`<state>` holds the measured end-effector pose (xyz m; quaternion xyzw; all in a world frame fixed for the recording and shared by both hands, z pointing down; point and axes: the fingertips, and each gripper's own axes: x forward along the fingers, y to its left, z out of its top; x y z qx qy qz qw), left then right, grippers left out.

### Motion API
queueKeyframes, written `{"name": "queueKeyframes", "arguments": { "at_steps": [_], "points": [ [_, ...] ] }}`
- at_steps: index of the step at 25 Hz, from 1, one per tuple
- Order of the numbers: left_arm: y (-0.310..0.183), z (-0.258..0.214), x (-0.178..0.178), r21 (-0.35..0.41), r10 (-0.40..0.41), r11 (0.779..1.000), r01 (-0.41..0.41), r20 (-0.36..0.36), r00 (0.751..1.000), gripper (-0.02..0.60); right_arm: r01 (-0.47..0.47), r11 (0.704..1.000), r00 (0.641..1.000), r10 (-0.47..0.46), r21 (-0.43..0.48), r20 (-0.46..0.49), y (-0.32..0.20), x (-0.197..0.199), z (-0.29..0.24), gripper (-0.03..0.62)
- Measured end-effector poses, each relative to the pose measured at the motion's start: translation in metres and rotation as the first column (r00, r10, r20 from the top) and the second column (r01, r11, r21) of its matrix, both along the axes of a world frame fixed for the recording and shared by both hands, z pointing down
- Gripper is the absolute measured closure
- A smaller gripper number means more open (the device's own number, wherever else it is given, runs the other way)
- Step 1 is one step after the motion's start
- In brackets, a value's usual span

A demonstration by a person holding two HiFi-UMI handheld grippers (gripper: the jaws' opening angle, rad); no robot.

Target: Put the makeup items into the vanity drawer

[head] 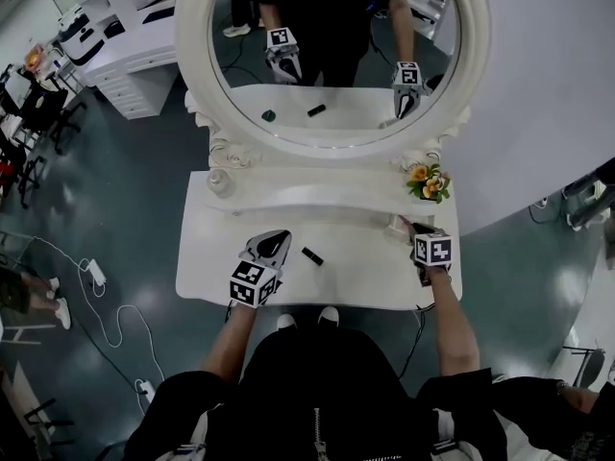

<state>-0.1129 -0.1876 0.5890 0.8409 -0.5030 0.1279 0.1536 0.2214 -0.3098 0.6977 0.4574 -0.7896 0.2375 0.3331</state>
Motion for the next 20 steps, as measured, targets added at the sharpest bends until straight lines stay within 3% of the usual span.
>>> {"name": "queueKeyframes", "arguments": {
  "at_steps": [6,12,20],
  "points": [
    [0.008,-0.01,-0.011,0.023,-0.012,1.0,0.012,0.002,1.0,0.56,-0.003,0.99,0.994,-0.012,0.143,0.104,0.01,-0.031,-0.038,0.59],
    [0.016,-0.017,-0.022,0.047,-0.03,0.998,0.03,0.003,1.0,0.56,0.035,0.946,0.981,-0.094,0.322,0.169,0.024,-0.069,-0.09,0.59],
    [0.03,-0.022,-0.039,0.058,-0.068,0.996,0.068,0.004,0.998,0.56,0.088,0.937,0.972,-0.155,0.338,0.177,0.038,-0.105,-0.093,0.591]
  ]
}}
